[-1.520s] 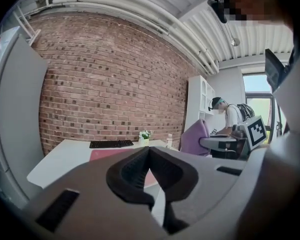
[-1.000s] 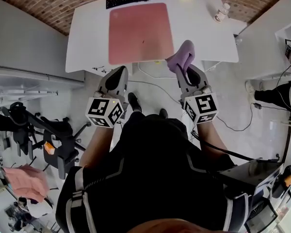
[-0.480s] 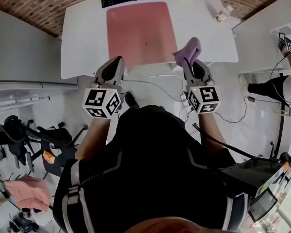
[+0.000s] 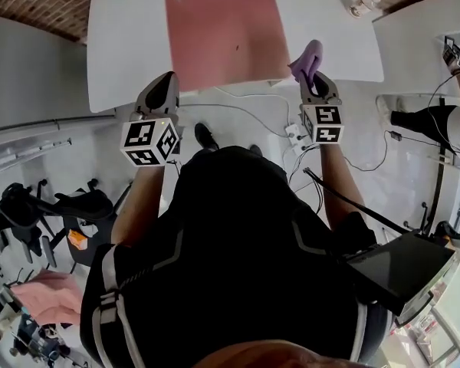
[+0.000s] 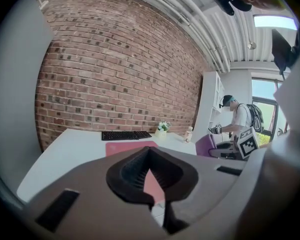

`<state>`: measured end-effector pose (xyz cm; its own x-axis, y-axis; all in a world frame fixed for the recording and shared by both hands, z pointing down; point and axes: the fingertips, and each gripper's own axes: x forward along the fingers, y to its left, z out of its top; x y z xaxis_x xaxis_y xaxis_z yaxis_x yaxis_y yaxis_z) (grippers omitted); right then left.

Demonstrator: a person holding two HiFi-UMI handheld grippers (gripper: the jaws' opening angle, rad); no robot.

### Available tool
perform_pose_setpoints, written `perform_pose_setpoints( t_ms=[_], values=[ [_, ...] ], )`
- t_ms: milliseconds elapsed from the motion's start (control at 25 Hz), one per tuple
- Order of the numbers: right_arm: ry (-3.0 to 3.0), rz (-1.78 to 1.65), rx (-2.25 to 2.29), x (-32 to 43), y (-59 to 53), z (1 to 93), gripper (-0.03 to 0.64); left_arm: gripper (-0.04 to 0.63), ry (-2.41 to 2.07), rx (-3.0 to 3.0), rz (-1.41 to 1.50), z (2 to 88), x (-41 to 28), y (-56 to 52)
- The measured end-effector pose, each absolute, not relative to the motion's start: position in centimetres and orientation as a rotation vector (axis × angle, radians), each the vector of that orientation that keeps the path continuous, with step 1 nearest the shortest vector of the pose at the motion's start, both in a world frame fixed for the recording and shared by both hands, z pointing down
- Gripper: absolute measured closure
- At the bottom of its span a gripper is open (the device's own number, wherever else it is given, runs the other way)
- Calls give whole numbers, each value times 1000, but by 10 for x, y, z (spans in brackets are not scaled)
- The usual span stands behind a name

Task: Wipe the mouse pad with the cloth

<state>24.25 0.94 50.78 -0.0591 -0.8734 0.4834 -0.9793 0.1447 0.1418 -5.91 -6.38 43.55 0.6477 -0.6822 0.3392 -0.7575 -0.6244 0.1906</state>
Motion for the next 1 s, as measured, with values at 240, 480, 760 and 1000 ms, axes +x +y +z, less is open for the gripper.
perform_pose_setpoints(
  t_ms=[240, 480, 760, 1000],
  values=[
    [-1835, 333, 1708, 254, -8, 565, 565, 594, -1140, 2523, 375, 464, -75, -77],
    [-1736, 329, 1598, 244, -16, 610, 565, 594, -1124, 2491, 404, 480, -94, -87],
    [-1692, 392, 1503, 224, -15, 649, 565, 594, -1115, 2466, 420, 492, -109, -92],
    [-1603, 435, 1532, 240, -12, 662, 565, 594, -1086, 2466, 425, 502, -113, -95]
  ],
)
